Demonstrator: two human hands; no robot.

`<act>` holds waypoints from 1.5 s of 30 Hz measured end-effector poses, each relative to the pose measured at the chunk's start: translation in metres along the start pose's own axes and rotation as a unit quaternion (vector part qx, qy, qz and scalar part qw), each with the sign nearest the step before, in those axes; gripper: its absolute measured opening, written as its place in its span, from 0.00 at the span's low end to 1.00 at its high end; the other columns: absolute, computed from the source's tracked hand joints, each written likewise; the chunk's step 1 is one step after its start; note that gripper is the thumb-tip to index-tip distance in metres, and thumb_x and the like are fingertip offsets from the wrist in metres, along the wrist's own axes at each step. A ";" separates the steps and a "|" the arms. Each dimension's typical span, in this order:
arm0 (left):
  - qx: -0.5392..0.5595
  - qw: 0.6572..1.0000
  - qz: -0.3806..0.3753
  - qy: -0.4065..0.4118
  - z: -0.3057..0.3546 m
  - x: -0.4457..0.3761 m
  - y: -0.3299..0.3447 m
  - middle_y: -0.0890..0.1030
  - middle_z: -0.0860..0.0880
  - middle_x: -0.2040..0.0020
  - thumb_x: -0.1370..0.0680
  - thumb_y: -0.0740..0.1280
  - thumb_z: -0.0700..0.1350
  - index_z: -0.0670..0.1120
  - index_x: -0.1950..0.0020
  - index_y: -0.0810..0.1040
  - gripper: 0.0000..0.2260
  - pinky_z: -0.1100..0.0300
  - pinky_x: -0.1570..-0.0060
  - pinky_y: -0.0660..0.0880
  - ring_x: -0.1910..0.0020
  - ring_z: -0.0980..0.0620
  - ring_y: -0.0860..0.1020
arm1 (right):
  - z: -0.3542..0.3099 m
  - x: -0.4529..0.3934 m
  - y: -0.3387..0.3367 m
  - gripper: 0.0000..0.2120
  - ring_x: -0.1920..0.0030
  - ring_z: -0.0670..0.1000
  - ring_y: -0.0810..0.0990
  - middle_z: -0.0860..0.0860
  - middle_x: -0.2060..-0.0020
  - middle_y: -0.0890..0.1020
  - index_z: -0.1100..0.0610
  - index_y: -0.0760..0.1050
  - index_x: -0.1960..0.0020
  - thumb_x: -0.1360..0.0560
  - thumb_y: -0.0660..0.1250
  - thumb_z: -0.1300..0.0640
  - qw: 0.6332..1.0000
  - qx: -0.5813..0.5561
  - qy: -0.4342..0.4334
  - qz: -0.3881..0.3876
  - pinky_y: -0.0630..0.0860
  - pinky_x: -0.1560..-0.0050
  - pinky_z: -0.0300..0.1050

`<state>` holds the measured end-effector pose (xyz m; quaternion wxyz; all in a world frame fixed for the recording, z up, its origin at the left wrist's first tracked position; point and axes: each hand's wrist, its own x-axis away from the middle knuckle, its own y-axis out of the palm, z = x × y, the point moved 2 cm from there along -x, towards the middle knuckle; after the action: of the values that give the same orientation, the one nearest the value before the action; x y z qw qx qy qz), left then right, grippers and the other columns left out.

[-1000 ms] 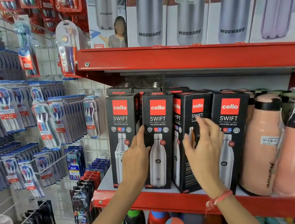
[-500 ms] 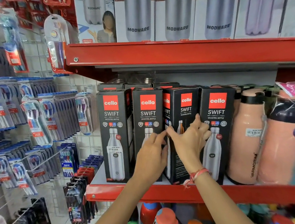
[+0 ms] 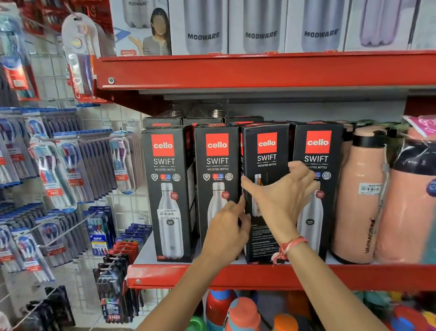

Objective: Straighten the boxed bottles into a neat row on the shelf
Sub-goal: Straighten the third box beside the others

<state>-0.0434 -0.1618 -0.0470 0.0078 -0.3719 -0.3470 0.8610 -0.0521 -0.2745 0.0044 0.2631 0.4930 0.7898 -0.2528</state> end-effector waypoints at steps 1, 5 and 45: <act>0.003 1.000 0.004 0.006 0.000 0.000 -0.001 0.77 0.45 0.54 0.20 0.61 0.42 0.44 0.28 0.70 0.19 0.57 0.60 0.68 0.58 0.46 0.77 | -0.001 0.003 0.000 0.43 0.43 0.58 0.68 0.55 0.44 0.73 0.59 0.66 0.41 0.47 0.78 0.40 1.000 -0.013 -0.008 0.004 0.65 0.47 0.49; 0.025 0.999 0.010 0.028 0.002 0.003 -0.009 0.75 0.47 0.53 0.20 0.61 0.39 0.47 0.30 0.72 0.19 0.50 0.53 0.74 0.55 0.48 0.77 | 0.002 0.013 -0.007 0.40 0.46 0.54 0.74 0.48 0.48 0.73 0.56 0.66 0.38 0.43 0.78 0.46 0.992 -0.120 -0.033 -0.005 0.63 0.54 0.36; 0.101 0.990 0.073 -0.072 0.043 -0.021 -0.001 0.68 0.54 0.72 0.27 0.74 0.39 0.61 0.23 0.42 0.48 0.69 0.67 0.71 0.74 0.58 0.68 | 0.020 -0.039 -0.014 0.26 0.40 0.42 0.80 0.41 0.41 0.82 0.46 0.68 0.30 0.26 0.69 0.44 0.908 -0.345 -0.009 -0.236 0.77 0.44 0.42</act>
<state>-0.0566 -0.1925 -0.0124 -0.0424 -0.3309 -0.2299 0.9143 -0.0468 -0.3183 0.0172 0.3562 0.1681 0.9188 -0.0240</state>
